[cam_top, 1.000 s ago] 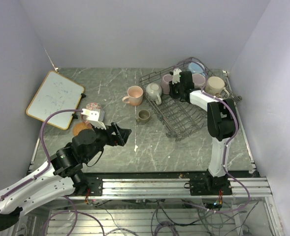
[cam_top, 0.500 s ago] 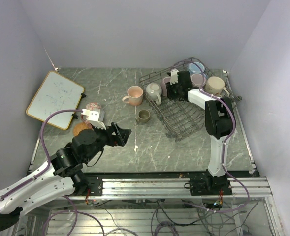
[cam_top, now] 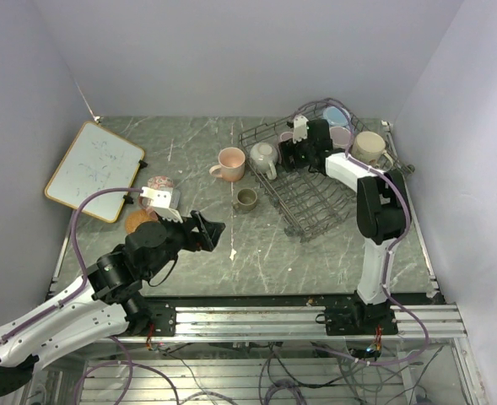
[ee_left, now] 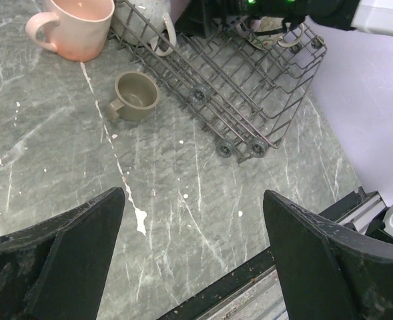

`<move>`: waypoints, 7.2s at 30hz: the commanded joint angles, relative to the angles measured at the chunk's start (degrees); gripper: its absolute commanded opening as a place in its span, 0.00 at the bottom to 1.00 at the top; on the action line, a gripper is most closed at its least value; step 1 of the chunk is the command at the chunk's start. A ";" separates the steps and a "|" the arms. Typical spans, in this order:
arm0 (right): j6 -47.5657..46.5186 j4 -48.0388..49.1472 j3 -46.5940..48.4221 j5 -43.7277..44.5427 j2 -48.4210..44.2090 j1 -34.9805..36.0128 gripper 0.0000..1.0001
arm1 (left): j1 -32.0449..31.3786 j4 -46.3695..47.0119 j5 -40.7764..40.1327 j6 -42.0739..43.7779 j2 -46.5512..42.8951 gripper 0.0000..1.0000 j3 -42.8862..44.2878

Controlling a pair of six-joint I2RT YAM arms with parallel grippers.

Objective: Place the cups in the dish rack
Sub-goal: Turn the cup upside down in the dish rack, then pick up the cup at the center of the board, then turn the cup upside down in the dish rack.

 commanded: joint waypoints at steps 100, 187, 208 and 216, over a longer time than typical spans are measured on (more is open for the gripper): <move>8.23 10.12 -32.35 -51.60 -55.25 -6.66 0.82 | 32.77 -31.99 31.62 44.43 106.78 0.55 96.42; 36.57 39.86 -40.23 -61.97 -57.05 -6.61 0.82 | 36.90 56.17 34.27 -26.36 16.46 0.07 -1.90; 65.18 63.75 -44.87 -59.00 -55.47 -1.84 0.82 | 18.90 76.74 18.99 -30.89 16.53 0.07 -9.09; 66.64 64.18 -45.72 -57.62 -53.91 2.35 0.80 | 12.70 88.12 14.02 -29.54 24.76 0.07 -8.64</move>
